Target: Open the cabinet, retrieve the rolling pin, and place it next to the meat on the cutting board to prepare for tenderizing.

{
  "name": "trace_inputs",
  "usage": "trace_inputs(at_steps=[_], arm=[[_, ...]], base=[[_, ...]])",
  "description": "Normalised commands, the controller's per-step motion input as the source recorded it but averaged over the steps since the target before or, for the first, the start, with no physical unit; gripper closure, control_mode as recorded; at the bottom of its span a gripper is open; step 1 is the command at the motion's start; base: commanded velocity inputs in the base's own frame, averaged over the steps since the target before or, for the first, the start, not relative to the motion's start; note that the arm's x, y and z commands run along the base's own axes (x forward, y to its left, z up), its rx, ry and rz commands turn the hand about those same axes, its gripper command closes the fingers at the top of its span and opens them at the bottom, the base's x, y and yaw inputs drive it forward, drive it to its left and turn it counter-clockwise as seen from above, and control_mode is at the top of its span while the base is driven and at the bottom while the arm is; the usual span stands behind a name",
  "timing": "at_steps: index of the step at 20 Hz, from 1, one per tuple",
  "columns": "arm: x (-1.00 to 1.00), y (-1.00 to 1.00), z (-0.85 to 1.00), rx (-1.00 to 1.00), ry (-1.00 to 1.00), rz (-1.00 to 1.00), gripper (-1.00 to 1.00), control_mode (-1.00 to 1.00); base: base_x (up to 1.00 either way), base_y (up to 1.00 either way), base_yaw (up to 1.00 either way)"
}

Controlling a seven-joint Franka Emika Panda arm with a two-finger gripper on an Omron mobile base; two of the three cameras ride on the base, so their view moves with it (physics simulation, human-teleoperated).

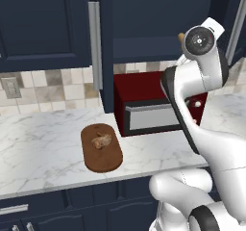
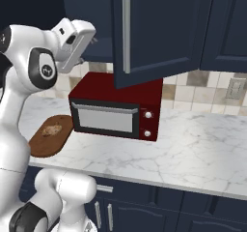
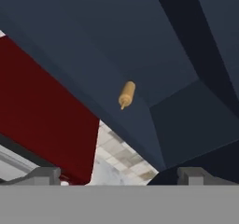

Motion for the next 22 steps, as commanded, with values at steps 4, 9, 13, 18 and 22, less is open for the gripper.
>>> trace_inputs(at_steps=[4,9,13,18,22], arm=[[0.2,-0.08,-0.14,-0.05,0.02,0.0,-1.0,-1.0],[0.1,-0.42,-0.04,-0.01,0.01,-0.01,-1.0,-1.0],[0.0,-0.58,0.0,0.0,0.06,-0.05,-1.0,-1.0],[-0.08,-0.55,0.0,0.0,0.05,-0.09,-1.0,-1.0],[-0.14,-0.58,0.0,0.0,0.04,-0.11,-1.0,-1.0]], base=[[0.0,0.0,0.0],[0.0,0.0,0.0],[0.0,0.0,0.0],[0.0,0.0,0.0],[0.0,0.0,0.0]])
